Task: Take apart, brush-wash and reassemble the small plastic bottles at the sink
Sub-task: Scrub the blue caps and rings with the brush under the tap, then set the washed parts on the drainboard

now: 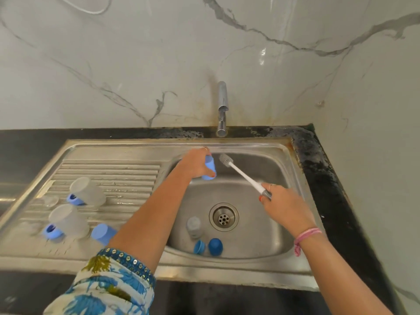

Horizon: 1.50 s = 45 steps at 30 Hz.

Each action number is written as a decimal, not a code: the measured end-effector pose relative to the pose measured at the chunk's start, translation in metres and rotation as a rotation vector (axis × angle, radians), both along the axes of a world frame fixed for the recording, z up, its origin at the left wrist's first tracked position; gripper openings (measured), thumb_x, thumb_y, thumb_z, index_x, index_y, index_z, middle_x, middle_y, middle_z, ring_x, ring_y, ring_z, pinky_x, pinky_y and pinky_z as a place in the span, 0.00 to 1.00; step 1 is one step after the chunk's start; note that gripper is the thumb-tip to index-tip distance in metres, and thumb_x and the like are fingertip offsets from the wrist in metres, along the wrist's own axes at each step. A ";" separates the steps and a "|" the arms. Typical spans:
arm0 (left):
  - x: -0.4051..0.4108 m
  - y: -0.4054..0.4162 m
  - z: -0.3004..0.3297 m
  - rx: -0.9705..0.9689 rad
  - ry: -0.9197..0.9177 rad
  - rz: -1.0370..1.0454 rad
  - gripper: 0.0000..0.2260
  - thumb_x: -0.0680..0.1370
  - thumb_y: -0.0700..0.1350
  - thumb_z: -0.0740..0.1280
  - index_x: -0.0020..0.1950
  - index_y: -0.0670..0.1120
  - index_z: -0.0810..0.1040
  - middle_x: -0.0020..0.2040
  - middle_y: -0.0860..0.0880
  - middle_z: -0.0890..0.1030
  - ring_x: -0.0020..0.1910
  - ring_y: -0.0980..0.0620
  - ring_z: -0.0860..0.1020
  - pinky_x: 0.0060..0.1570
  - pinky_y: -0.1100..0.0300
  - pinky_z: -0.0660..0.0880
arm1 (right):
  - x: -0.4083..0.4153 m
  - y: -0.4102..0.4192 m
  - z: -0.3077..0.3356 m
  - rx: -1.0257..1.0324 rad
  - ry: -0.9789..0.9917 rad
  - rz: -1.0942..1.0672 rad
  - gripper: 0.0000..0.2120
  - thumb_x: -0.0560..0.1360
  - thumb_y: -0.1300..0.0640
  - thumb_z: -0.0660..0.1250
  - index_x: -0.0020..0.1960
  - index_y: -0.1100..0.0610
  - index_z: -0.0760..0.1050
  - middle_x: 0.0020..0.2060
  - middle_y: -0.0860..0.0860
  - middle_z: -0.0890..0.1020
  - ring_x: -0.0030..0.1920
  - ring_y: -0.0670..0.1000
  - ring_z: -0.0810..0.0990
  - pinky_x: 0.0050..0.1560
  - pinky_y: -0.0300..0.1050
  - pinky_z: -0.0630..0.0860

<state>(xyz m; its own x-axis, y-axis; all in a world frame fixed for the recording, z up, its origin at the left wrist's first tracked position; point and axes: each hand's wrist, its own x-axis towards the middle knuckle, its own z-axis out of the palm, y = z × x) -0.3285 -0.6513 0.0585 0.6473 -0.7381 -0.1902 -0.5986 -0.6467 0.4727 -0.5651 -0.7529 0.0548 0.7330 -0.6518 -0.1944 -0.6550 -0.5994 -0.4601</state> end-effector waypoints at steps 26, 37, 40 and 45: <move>0.104 0.204 0.005 0.381 -0.113 0.108 0.19 0.69 0.39 0.74 0.59 0.41 0.77 0.56 0.44 0.79 0.53 0.45 0.79 0.45 0.57 0.72 | 0.097 0.141 -0.027 0.572 -0.346 -0.179 0.07 0.77 0.57 0.65 0.53 0.48 0.77 0.33 0.54 0.78 0.27 0.50 0.70 0.23 0.40 0.65; 0.100 0.213 -0.015 0.560 -0.193 -0.021 0.09 0.69 0.42 0.74 0.45 0.47 0.76 0.42 0.47 0.76 0.40 0.47 0.79 0.34 0.59 0.70 | 0.096 0.168 -0.034 0.612 -0.348 -0.308 0.08 0.79 0.58 0.64 0.57 0.50 0.75 0.35 0.55 0.77 0.27 0.48 0.67 0.22 0.38 0.64; 0.098 0.209 -0.014 0.599 -0.181 -0.011 0.13 0.68 0.46 0.75 0.36 0.47 0.70 0.35 0.50 0.73 0.36 0.50 0.75 0.33 0.60 0.70 | 0.093 0.168 -0.035 0.596 -0.354 -0.317 0.08 0.79 0.58 0.64 0.57 0.49 0.74 0.35 0.56 0.77 0.27 0.49 0.66 0.23 0.40 0.64; 0.098 0.202 -0.009 0.624 -0.130 -0.018 0.21 0.70 0.55 0.76 0.55 0.45 0.76 0.45 0.49 0.75 0.48 0.47 0.79 0.41 0.57 0.72 | 0.089 0.163 -0.036 0.593 -0.353 -0.320 0.07 0.79 0.58 0.64 0.54 0.49 0.75 0.35 0.56 0.76 0.27 0.48 0.66 0.23 0.40 0.64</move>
